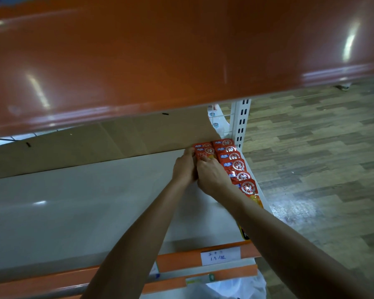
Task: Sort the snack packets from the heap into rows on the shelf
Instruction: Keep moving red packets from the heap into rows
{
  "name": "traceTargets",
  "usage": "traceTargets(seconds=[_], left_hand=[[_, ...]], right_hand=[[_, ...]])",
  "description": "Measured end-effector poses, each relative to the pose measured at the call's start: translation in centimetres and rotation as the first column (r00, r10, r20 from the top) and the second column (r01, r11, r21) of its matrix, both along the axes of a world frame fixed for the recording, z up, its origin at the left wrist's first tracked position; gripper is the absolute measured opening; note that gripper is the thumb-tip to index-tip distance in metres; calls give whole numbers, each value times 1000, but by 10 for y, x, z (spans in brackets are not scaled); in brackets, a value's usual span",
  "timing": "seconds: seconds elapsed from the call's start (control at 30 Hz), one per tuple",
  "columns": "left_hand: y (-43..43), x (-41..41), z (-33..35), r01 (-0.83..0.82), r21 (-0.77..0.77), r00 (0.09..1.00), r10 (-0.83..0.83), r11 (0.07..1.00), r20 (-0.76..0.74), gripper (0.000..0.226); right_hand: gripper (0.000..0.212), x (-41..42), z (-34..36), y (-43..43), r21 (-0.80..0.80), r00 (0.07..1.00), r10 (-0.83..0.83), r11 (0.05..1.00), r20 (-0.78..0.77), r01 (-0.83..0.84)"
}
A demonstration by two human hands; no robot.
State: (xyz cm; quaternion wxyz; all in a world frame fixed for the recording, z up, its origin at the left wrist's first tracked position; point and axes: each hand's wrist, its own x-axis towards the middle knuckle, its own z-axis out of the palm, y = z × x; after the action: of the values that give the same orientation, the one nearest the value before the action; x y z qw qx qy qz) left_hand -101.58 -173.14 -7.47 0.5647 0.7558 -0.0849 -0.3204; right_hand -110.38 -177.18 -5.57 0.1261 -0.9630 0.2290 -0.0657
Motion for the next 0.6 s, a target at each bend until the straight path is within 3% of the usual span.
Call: traceTargets(seconds=[0.07, 0.2, 0.27, 0.33, 0.6], left_hand=[[-1, 3, -1, 9, -39, 1000, -9, 999, -23, 39], [4, 9, -2, 183, 40, 975, -187, 982, 122, 43], [5, 13, -3, 280, 207, 878, -337, 937, 341, 40], [5, 14, -2, 304, 296, 790, -413, 906, 453, 52], [5, 16, -1, 265, 199, 846, -327, 943, 421, 56]], right_hand=[[23, 2, -1, 0, 2, 1000, 10, 1000, -15, -10], [23, 3, -1, -1, 6, 1000, 18, 1000, -16, -18], [24, 3, -2, -2, 5, 1000, 19, 1000, -12, -19], [26, 1, -3, -3, -8, 1000, 29, 1000, -9, -29], [23, -1, -1, -4, -13, 999, 40, 999, 10, -40]])
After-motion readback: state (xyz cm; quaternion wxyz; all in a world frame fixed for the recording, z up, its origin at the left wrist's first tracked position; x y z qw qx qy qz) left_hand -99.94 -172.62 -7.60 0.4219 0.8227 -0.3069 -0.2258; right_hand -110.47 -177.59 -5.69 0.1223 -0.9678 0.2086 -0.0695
